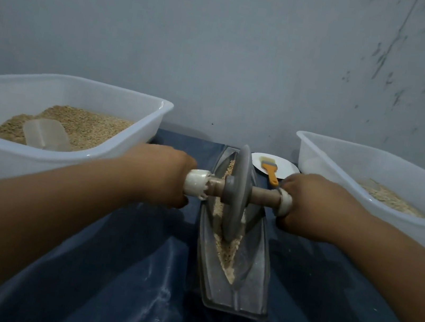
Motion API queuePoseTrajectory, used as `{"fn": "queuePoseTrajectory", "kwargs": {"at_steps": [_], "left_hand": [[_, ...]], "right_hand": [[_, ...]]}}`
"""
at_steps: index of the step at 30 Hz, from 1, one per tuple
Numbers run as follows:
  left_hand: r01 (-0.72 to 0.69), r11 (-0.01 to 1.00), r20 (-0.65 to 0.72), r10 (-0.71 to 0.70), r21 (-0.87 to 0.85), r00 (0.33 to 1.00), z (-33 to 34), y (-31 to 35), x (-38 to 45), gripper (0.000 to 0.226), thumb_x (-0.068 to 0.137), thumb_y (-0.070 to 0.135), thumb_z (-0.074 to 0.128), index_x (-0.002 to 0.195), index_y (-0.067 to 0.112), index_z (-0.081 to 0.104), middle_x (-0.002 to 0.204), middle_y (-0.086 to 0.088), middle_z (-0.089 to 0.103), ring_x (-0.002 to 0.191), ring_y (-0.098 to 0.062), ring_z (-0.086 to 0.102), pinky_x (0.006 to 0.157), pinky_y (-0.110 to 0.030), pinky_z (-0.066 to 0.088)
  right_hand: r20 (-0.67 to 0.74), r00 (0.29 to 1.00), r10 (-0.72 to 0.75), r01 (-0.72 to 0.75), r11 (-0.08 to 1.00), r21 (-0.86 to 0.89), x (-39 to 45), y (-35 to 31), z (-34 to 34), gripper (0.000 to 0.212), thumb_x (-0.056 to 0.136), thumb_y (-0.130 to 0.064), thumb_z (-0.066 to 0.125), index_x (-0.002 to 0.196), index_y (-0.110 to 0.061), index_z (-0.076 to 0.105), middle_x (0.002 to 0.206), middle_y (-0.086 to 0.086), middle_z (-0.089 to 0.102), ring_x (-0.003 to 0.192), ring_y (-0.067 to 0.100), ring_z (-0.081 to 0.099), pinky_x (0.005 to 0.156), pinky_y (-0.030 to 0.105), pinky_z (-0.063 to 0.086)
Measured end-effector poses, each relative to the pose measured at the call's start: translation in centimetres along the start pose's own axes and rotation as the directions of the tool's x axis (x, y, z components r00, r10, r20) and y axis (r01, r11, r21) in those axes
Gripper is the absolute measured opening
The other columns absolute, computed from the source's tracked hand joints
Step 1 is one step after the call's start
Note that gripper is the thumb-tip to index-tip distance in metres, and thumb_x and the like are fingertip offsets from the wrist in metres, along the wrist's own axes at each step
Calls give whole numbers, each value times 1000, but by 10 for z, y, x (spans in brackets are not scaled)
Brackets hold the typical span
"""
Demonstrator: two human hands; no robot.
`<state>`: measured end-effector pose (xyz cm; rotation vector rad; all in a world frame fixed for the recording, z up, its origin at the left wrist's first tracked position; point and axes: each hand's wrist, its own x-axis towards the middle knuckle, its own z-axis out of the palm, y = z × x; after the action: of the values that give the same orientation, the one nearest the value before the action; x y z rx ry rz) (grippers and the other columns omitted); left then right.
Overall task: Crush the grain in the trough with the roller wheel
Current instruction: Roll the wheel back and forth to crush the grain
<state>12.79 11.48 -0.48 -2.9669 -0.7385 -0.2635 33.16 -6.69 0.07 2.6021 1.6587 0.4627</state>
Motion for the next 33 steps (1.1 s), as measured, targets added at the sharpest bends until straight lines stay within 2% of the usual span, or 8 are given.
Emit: {"fn": "queuePoseTrajectory", "kwargs": {"at_steps": [2, 4, 7, 11, 16, 20, 26, 33], "left_hand": [[27, 998, 63, -24, -56, 998, -4, 3, 6, 45, 72, 41, 77, 109, 38, 52, 99, 10, 65, 87, -14, 60, 77, -33, 50], [36, 997, 100, -29, -65, 995, -7, 6, 11, 48, 72, 39, 78, 113, 35, 52, 97, 9, 63, 86, -15, 60, 75, -33, 49], [32, 999, 66, -32, 9, 997, -7, 5, 6, 29, 73, 46, 76, 88, 33, 54, 77, 11, 57, 72, -11, 57, 63, -28, 42], [24, 991, -126, -8, 129, 992, 8, -1, -8, 23, 70, 41, 66, 66, 32, 46, 63, 11, 56, 57, -3, 52, 50, -21, 37], [67, 994, -52, -63, 82, 997, 0, 4, 23, 20, 74, 39, 68, 82, 34, 50, 79, 9, 60, 74, -14, 59, 67, -29, 48], [62, 991, -55, -55, 118, 997, -6, 6, 34, 22, 74, 37, 69, 89, 30, 55, 81, 6, 60, 75, -17, 60, 70, -31, 50], [25, 981, -197, 14, 194, 980, 1, 5, 7, 22, 71, 38, 68, 75, 35, 47, 62, 12, 47, 54, -3, 41, 48, -23, 26], [41, 996, -24, -39, 74, 999, -5, 5, 33, 20, 72, 35, 70, 84, 31, 54, 78, 8, 60, 72, -14, 59, 68, -30, 50]], "right_hand": [[46, 999, -9, 7, 999, 42, 10, -3, -3, 15, 67, -31, 65, 76, -27, 54, 94, -9, 58, 82, 17, 60, 71, 36, 55], [78, 997, 17, -19, 999, 30, 15, -4, -5, 23, 70, -30, 67, 90, -33, 55, 98, -9, 55, 87, 19, 59, 73, 34, 53], [96, 991, 93, -93, 996, -6, 3, -5, -7, 20, 69, -41, 67, 77, -31, 52, 77, -10, 60, 70, 13, 58, 55, 25, 41], [-31, 996, 79, -81, 995, -58, -22, -4, 0, 19, 62, -47, 60, 63, -32, 49, 60, -11, 55, 54, 3, 50, 44, 22, 29], [82, 980, 179, -183, 982, 38, 9, -5, 3, 16, 74, -39, 61, 71, -30, 49, 73, -9, 58, 67, 14, 56, 58, 26, 42], [130, 977, 170, -184, 978, 100, 19, 1, 6, 15, 73, -37, 65, 74, -30, 51, 76, -7, 61, 70, 15, 58, 63, 28, 48], [89, 986, 141, -148, 985, 84, -10, 3, 12, 15, 66, -40, 66, 69, -33, 54, 68, -11, 59, 63, 7, 55, 52, 26, 41], [128, 978, 162, -173, 982, 81, 16, 0, 8, 17, 73, -38, 67, 74, -27, 54, 74, -5, 62, 68, 16, 59, 63, 28, 50]]}}
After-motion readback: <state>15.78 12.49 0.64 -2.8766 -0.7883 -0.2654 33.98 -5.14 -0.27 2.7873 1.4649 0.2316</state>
